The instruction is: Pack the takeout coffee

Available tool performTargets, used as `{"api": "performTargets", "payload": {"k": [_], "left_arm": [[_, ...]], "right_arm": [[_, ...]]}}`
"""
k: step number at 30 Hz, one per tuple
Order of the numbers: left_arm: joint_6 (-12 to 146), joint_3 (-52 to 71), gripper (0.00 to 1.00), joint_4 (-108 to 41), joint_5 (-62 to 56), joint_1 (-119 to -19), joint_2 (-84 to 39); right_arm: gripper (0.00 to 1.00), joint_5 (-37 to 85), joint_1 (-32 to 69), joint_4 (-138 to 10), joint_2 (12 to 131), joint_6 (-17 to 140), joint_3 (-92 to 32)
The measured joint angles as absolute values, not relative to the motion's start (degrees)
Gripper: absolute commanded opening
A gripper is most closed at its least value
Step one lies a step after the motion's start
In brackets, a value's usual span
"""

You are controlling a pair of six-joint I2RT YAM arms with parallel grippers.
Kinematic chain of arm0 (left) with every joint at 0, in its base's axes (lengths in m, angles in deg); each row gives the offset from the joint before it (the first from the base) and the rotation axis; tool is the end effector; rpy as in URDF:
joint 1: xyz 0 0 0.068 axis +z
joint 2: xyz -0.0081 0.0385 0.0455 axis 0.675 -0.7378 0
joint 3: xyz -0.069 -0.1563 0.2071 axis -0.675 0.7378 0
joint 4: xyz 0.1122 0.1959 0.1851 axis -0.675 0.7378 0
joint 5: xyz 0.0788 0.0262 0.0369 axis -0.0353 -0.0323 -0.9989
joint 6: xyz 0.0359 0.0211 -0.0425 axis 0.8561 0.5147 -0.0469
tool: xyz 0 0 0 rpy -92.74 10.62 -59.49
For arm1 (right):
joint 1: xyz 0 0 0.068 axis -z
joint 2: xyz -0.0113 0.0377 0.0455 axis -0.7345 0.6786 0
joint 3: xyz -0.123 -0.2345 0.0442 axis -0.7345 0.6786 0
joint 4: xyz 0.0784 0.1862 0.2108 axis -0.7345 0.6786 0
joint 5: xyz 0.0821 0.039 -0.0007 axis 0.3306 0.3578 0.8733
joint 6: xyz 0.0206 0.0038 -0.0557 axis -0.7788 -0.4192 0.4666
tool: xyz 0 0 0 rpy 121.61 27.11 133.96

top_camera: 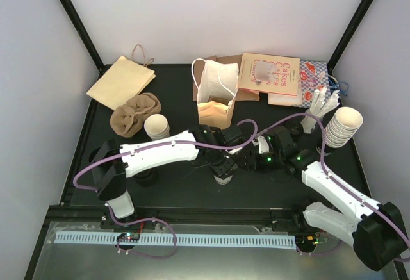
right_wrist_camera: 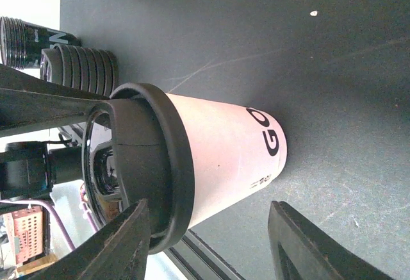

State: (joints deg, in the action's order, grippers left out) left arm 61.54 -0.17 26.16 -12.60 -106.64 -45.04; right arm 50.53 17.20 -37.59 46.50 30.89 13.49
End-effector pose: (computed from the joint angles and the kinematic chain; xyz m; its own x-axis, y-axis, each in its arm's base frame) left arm 0.1628 -0.3343 0.2371 -0.6659 0.6944 -0.2727 0.7328 0.6775 -0.0642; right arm 0.1801 0.1323 0.1840 -0.9727 0.0175 -0.2316 -0.1601 0.6718 0.7232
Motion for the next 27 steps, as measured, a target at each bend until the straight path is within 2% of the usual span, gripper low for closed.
{"api": "performTargets", "payload": {"k": [6, 12, 17, 20, 22, 24, 25, 27], "left_arm": [[61.92, -0.15, 0.65, 26.16, -12.46, -106.64, -45.04], [62.24, -0.02, 0.64, 26.23, -12.55, -106.64, -45.06], [62.29, 0.18, 0.64, 26.14, -12.79, -106.7, -45.06], [62.29, 0.27, 0.64, 25.81, -12.88, -106.72, -44.99], [62.33, 0.31, 0.64, 25.86, -12.88, -106.72, -44.99], [62.35, 0.35, 0.63, 25.84, -12.88, -106.72, -44.95], [62.38, 0.38, 0.63, 25.81, -12.88, -106.72, -44.93], [62.42, 0.4, 0.63, 25.77, -12.88, -106.75, -44.91]], "right_arm": [[0.48, 52.57, 17.2, -40.15, 47.44, 30.58, 16.0], [0.35, 54.84, 17.46, -44.17, 48.75, 30.23, 17.23], [0.39, 55.36, 17.72, -45.96, 48.31, 30.28, 18.08], [0.38, 54.8, 18.23, -44.41, 47.59, 31.15, 17.75], [0.28, 53.86, 18.95, -42.6, 47.0, 32.11, 16.9], [0.05, 53.4, 20.11, -41.2, 46.39, 32.73, 16.05], [0.02, 53.4, 20.3, -41.0, 46.28, 33.4, 15.81], [0.01, 54.36, 20.46, -40.72, 46.23, 33.36, 15.41]]}}
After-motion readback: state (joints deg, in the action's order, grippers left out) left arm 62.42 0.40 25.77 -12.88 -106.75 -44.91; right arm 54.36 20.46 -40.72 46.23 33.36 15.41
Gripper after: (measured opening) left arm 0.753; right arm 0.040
